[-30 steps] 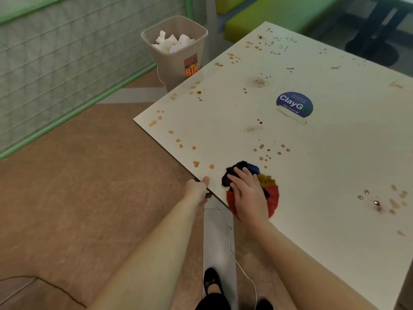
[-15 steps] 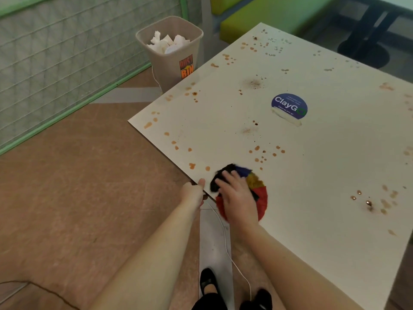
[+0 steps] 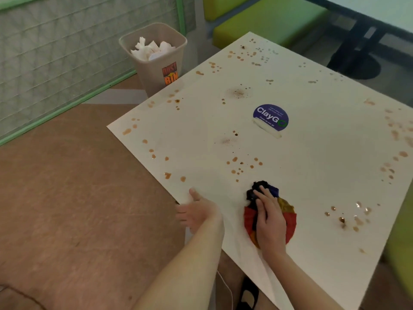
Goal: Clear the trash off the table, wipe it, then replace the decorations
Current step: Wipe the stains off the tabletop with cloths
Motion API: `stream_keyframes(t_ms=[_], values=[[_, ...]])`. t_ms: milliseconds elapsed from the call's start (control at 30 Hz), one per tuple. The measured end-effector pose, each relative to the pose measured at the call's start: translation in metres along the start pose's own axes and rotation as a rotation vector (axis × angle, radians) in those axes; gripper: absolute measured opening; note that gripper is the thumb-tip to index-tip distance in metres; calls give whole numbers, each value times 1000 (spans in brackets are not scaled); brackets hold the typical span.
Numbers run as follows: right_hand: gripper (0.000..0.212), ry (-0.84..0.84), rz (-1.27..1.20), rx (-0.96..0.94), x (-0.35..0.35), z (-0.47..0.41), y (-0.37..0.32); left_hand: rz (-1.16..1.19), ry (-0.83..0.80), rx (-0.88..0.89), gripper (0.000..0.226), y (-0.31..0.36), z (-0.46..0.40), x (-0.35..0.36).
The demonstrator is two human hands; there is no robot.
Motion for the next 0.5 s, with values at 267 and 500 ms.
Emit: stream_keyframes(t_ms=[267,500], values=[[31,186,-138,73,-42,-96,7,-94,251,249,102,-7,8,18],[29,-126,-66,-41,28,-127,-6,-104,293,249,98,-10,7,20]])
Point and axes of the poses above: each hand's wrist, its own z-axis away from the middle knuckle, its own x-axis out of the palm, y = z × x, the point moved 4 cm from there along -z, towards the middle knuckle, and after that the axes turned 1 degree about -z, right-handed, at the moved point
